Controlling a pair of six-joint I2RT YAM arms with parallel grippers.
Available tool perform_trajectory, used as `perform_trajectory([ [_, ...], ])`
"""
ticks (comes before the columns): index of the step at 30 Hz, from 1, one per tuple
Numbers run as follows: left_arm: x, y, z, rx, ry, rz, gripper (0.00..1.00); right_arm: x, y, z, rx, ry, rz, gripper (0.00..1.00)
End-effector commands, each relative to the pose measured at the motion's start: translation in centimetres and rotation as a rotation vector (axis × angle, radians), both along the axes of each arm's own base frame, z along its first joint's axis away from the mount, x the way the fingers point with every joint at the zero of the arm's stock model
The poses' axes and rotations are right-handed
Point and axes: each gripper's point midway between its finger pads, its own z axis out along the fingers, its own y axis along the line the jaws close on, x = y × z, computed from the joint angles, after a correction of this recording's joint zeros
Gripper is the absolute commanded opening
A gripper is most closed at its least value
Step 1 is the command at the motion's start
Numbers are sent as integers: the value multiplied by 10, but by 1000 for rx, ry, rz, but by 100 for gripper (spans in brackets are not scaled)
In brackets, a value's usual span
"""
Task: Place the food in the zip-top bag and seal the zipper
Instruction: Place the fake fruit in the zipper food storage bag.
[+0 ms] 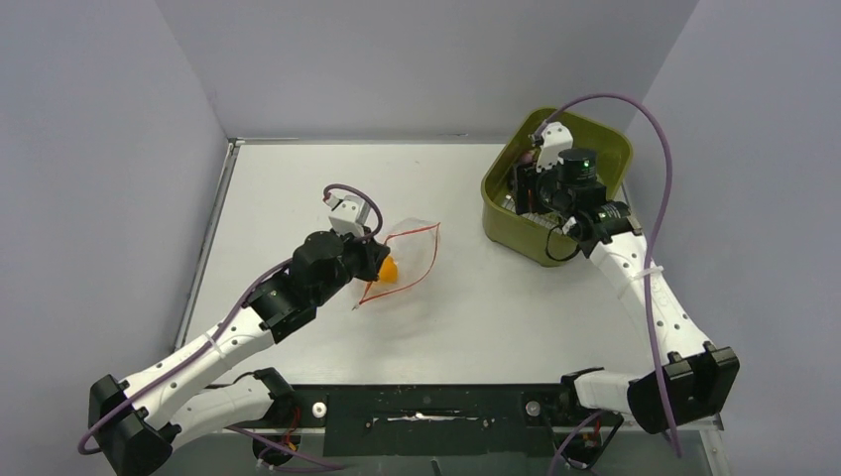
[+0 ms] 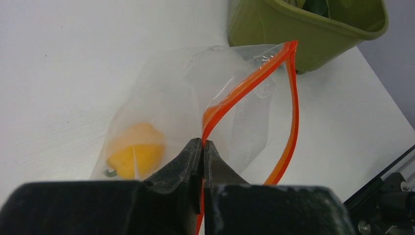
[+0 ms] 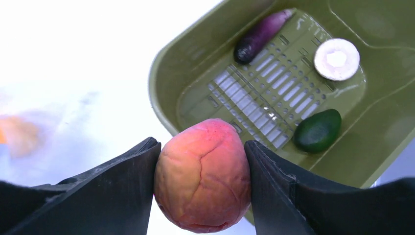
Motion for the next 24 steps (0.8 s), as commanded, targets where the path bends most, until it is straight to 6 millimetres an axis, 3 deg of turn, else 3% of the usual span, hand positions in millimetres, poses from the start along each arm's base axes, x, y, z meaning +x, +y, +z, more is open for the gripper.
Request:
perform_trajectory([
  [1,-3,-11,41,-154,-42,-27,0,-15,26,40,116,-136,54,51],
  [13,-8,-21,49,-235,-2,-53,0,-69,78,42,234,-164,231,49],
  [19,7,-2,47,-180,-20,68,0,-101,109,52,400,-160,354,49],
  [24,25,28,80,-58,-130,198,0,-115,125,63,525,-167,400,49],
])
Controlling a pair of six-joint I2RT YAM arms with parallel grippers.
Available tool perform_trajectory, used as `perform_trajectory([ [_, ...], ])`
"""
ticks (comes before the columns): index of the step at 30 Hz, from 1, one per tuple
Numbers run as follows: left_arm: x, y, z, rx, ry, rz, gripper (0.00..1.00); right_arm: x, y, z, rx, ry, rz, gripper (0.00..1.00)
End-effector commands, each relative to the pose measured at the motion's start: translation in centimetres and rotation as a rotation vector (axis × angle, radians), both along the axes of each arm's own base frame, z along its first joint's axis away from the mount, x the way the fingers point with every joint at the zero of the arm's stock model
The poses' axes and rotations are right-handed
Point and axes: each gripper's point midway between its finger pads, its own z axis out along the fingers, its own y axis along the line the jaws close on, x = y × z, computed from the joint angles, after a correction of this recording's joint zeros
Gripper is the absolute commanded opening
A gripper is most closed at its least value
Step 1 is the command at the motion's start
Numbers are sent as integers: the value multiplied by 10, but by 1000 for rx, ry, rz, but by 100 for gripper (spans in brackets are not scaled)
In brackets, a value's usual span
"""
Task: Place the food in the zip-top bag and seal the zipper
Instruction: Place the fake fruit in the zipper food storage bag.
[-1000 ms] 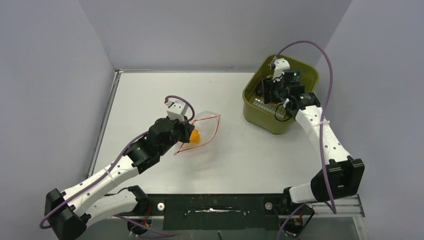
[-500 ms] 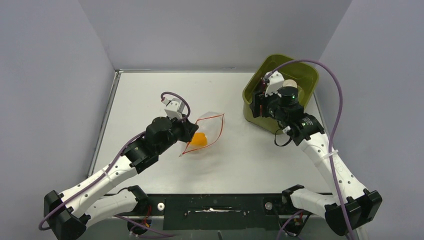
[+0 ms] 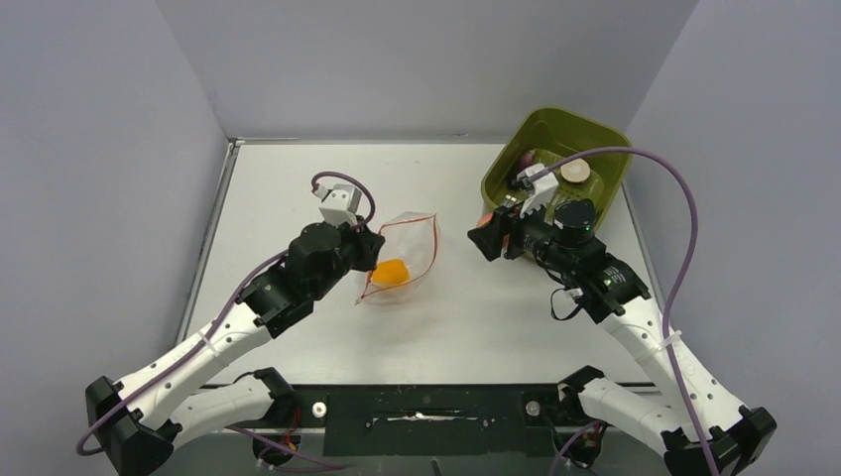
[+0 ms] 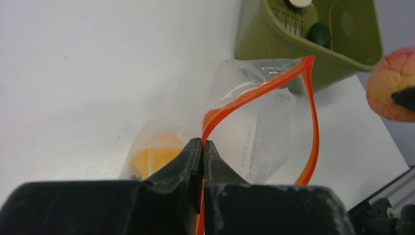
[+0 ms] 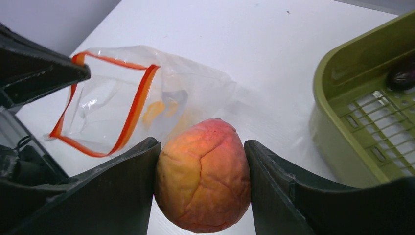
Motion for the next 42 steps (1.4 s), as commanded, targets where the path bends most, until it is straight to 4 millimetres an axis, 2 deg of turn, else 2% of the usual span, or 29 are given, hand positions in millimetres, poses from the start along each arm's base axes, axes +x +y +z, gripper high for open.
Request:
perform_trajectory([
  [1,26,34,72,56,-187,175,0,-11,24,38,191,-63,74,49],
  [6,37,57,106,171,-278,267,0,-19,44,45,271,-48,133,48],
  [8,40,62,110,211,-300,285,0,-22,48,50,305,-54,147,48],
  [10,43,60,104,238,-301,279,0,-25,53,51,326,-56,163,48],
  [12,44,51,89,234,-278,244,0,-27,56,50,339,-54,176,48],
  [19,33,7,16,78,-138,87,0,-25,74,36,365,6,211,49],
  [22,27,-7,-2,-11,-83,47,0,-28,86,32,378,34,237,49],
  [25,22,-15,-5,-61,-53,22,0,-33,95,29,390,50,238,49],
  [32,14,-16,0,-144,-42,14,0,-41,115,10,394,124,234,49],
  [42,7,-16,8,-184,-41,-6,0,-27,136,-18,382,226,177,52],
])
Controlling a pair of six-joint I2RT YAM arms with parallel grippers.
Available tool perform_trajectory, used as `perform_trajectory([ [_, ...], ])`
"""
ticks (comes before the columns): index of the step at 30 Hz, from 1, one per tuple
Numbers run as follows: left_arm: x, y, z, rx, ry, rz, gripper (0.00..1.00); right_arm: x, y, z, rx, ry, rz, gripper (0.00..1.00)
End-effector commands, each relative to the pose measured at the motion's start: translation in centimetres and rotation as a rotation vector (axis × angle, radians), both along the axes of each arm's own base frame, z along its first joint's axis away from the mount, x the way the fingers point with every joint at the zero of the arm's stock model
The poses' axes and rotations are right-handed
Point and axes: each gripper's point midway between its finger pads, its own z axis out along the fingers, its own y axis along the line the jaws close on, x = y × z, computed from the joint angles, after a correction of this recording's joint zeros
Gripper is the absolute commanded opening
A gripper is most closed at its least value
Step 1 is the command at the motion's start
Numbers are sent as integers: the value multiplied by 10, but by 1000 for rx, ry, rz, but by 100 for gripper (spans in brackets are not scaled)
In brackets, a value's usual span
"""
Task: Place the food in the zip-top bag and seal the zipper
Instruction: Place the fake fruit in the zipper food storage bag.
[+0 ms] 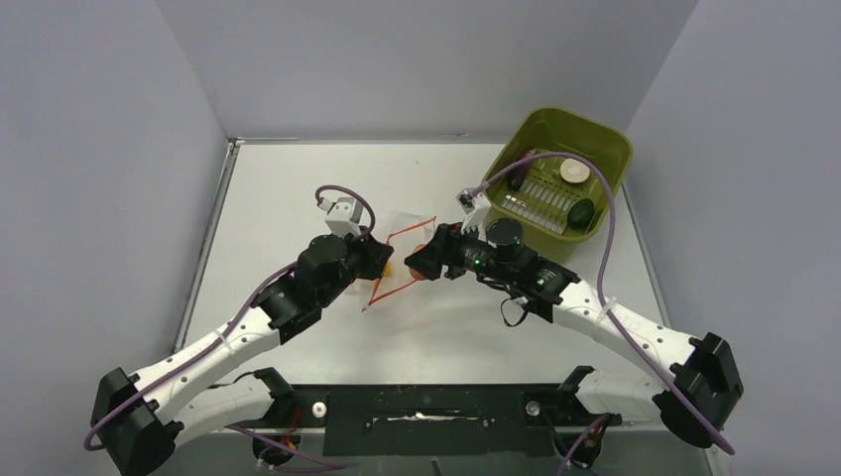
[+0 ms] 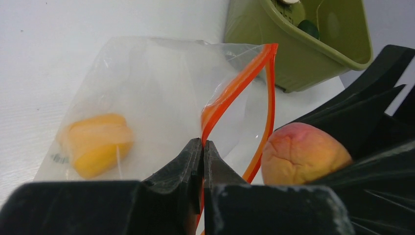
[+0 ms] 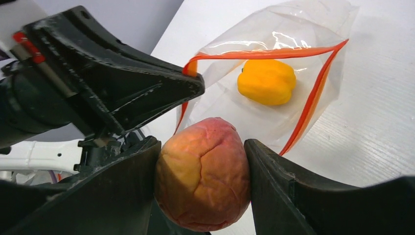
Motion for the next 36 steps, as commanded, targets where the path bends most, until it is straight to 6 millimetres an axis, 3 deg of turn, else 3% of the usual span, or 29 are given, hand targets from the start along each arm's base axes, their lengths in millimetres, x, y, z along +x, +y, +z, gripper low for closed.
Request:
perform_trajectory([
  [1,0,-8,37,-111,-65,-25,0,15,14,21,65,-35,-36,52],
  [19,-7,-13,49,-187,-59,-53,0,40,10,-15,-54,34,-164,68],
  [26,-8,-8,46,-160,-60,-48,0,28,20,-9,-62,-15,-39,85],
  [36,-12,-6,39,-141,-56,-56,0,13,8,18,-39,-93,-5,86],
])
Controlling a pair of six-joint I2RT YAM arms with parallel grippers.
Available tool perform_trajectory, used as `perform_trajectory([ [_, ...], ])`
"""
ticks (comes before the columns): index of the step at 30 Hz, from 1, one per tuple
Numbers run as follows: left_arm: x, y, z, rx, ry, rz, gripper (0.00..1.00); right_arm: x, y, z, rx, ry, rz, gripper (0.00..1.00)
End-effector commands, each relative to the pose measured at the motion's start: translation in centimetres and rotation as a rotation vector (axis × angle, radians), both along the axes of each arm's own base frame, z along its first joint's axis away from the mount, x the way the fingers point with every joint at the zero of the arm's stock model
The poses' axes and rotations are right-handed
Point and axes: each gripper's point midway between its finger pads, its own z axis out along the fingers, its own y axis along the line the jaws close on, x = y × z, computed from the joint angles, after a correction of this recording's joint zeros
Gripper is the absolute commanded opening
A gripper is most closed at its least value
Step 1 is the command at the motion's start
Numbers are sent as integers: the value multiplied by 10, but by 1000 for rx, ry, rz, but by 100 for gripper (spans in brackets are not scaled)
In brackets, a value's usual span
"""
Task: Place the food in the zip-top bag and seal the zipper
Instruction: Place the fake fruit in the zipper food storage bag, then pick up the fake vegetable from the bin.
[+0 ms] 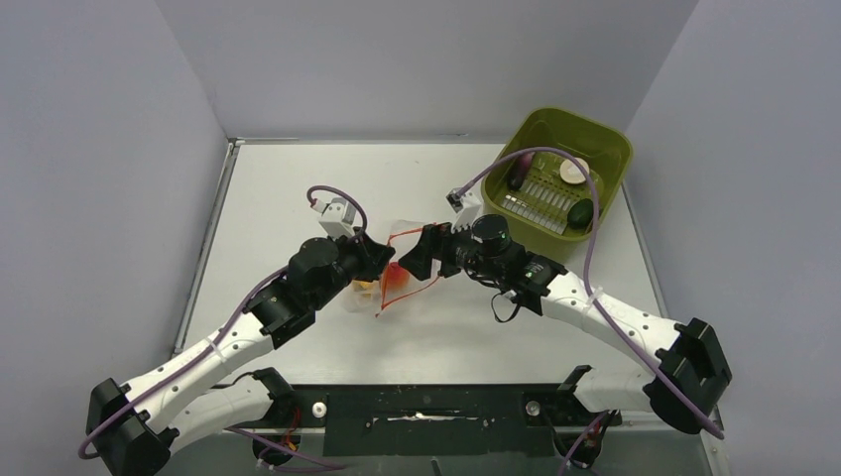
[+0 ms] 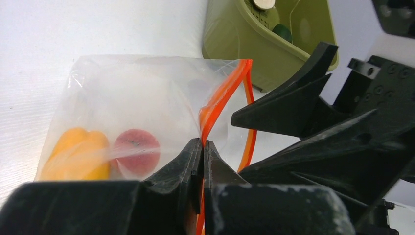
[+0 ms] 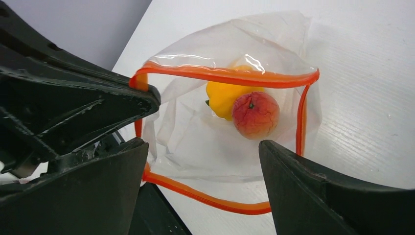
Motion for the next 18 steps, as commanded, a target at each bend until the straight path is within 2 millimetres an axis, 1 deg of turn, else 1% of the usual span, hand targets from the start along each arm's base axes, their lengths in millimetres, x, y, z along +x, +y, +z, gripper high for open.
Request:
perform_trajectory([
  [1,0,0,21,-45,-63,-12,0,-3,-1,50,65,-128,30,86],
  [6,2,3,20,-11,-77,-4,0,-5,-14,60,6,-175,54,86],
  [11,-2,0,13,51,-86,-60,0,8,-35,70,-100,-215,19,85],
  [13,-5,1,5,82,-84,-82,0,18,-50,75,-159,-245,-22,85],
  [18,-9,2,-1,156,-95,-128,0,52,-102,88,-301,-329,-186,83],
])
